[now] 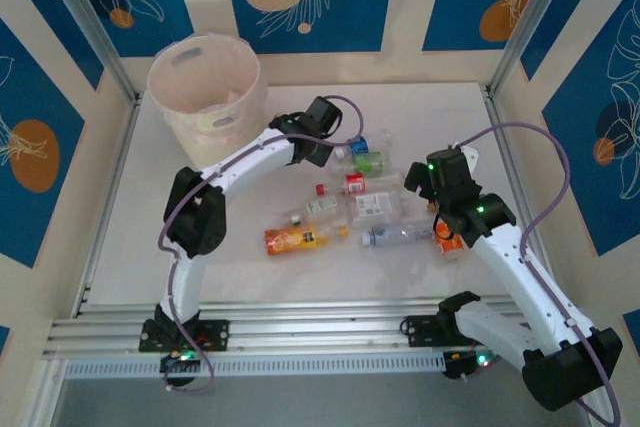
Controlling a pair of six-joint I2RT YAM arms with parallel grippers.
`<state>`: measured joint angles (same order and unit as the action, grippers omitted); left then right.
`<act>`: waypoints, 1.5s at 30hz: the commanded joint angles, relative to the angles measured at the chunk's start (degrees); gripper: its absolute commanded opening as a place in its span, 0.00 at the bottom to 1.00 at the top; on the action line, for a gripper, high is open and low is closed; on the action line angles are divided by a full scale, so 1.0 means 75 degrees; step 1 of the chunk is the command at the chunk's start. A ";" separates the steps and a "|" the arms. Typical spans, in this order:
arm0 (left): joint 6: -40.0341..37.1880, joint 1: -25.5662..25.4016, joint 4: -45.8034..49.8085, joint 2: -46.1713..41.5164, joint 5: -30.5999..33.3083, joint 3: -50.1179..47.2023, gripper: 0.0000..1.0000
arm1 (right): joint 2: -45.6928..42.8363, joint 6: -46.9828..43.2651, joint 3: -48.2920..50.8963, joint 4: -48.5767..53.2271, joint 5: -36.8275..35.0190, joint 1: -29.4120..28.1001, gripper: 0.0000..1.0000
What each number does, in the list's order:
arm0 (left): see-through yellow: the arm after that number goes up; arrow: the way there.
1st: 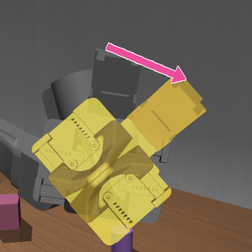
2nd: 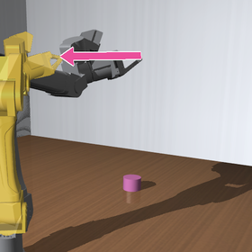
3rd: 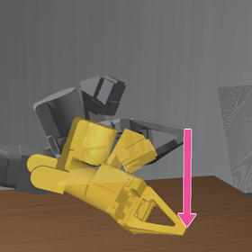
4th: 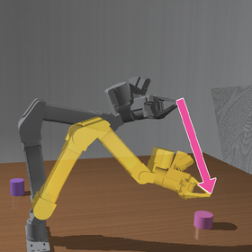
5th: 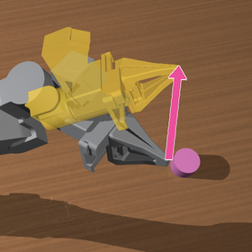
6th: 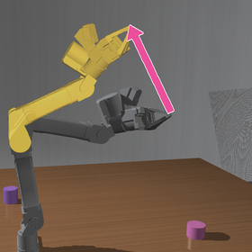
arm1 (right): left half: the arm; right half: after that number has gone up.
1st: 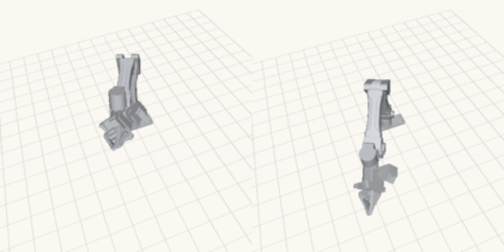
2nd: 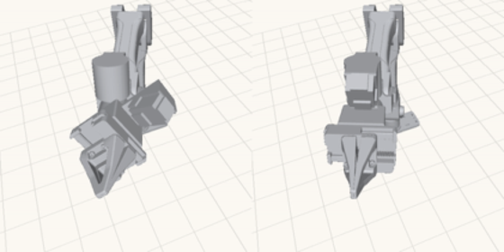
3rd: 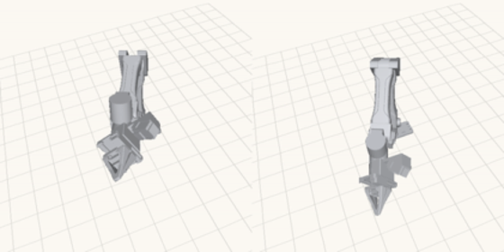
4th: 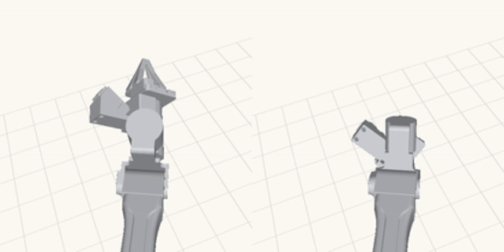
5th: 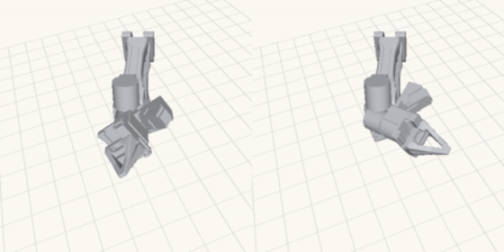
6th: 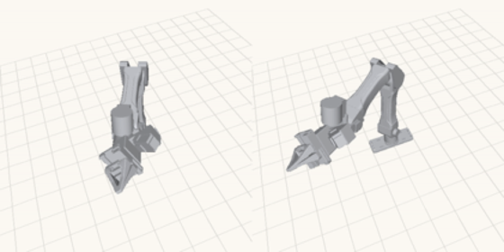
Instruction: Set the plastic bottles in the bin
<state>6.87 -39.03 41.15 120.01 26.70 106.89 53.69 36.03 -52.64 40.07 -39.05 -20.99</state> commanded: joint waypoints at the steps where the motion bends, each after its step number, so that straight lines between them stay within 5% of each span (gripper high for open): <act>1: 0.0399 0.0332 0.0091 0.0254 0.0156 0.0302 0.84 | -0.0022 0.0153 0.0064 0.0080 -0.0158 0.0022 0.99; 19: 0.1329 0.1321 0.0325 0.2090 0.0339 0.2128 0.70 | 0.0218 0.0103 -0.0118 0.0085 -0.0089 0.0035 0.99; 28: 0.1883 0.1461 0.0476 0.2797 0.0637 0.2963 0.74 | 0.0271 0.0060 -0.0118 0.0087 -0.0117 0.0045 0.99; 45: 0.1864 0.1524 0.0936 0.3803 -0.0338 0.3987 0.75 | 0.0271 0.0069 -0.0120 0.0127 -0.0126 0.0045 0.99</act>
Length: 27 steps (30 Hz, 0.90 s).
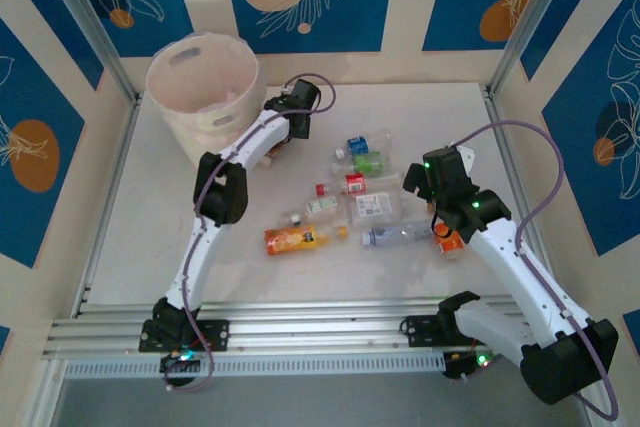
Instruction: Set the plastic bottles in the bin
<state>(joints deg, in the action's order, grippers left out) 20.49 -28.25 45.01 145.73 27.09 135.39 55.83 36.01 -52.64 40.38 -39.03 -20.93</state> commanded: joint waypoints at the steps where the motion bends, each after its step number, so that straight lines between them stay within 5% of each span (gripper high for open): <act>1: 0.0022 0.0087 0.0422 0.0395 -0.0448 0.0205 0.75 | -0.0015 0.0074 -0.0112 0.0091 -0.0134 0.0036 0.99; 10: 0.0014 0.0052 0.0758 0.0421 -0.0616 0.0194 0.70 | -0.0038 0.0131 -0.0072 0.0119 -0.0129 0.0036 0.99; 20: 0.0298 -0.0148 0.1038 0.0099 0.0655 -0.0077 0.84 | -0.0060 0.0155 -0.0094 0.0135 -0.0067 0.0035 0.99; 27: 0.0221 -0.0165 0.0957 0.0200 0.0073 -0.0111 0.78 | -0.0120 0.0168 -0.0001 0.0080 -0.0118 0.0036 0.99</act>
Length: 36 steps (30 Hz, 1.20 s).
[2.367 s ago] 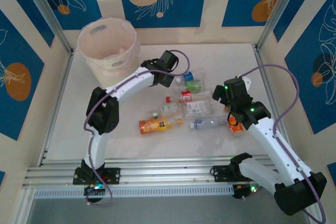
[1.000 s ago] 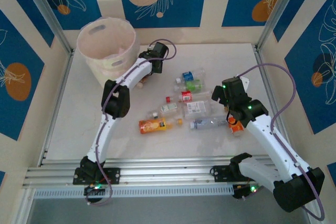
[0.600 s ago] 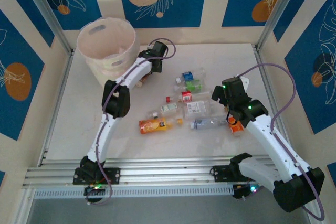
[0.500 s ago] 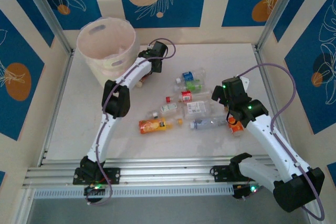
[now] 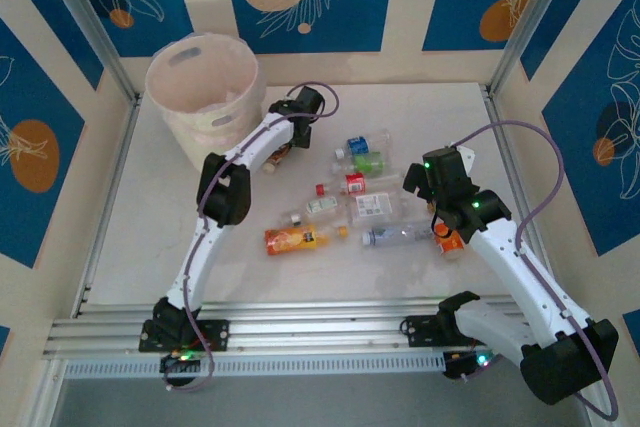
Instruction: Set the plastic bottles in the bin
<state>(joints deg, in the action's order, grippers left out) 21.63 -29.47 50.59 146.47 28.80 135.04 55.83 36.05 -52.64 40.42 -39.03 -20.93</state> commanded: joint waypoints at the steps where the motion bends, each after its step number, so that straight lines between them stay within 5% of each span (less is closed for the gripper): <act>1: 0.0069 -0.0019 0.0202 0.0120 -0.0205 -0.0076 0.75 | -0.0109 0.0162 -0.0012 0.0060 -0.0097 0.0036 0.99; 11: -0.0270 -0.0078 -0.0059 0.0369 -0.0687 -0.0099 0.67 | -0.0097 0.0056 -0.0117 0.0117 -0.0140 0.0037 0.99; 22: -0.0611 -0.0054 0.0089 0.0673 -0.1258 0.0038 0.77 | -0.0202 0.0062 -0.0060 0.0132 -0.0234 0.0036 0.99; 31: -0.0837 -0.0054 0.0040 0.0448 -0.1456 0.0239 0.47 | -0.0259 0.0092 -0.0034 0.0144 -0.0268 0.0036 0.99; 36: -0.1194 -0.0146 0.0045 0.0150 -0.1647 0.0887 0.44 | -0.0284 0.0103 -0.0048 0.0143 -0.0254 0.0036 0.99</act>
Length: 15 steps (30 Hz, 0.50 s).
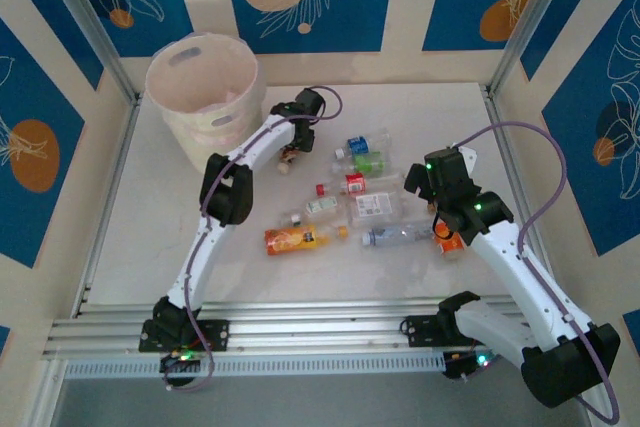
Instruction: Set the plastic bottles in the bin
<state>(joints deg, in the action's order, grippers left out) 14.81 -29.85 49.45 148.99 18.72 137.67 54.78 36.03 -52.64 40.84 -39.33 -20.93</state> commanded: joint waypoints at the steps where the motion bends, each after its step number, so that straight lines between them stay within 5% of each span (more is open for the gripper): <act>1: -0.0360 -0.0131 0.0193 -0.0260 -0.0317 0.0662 0.44 | -0.0144 0.0116 -0.0047 0.0091 -0.0211 0.0036 0.99; 15: -0.0888 -0.0840 -0.0181 -0.2221 -0.1118 0.1063 0.45 | -0.0224 0.0074 -0.0059 0.0060 -0.0207 0.0036 0.99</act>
<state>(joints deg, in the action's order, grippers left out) 9.82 -34.85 49.52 137.71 13.30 143.31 54.04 36.03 -52.64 41.21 -39.51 -20.93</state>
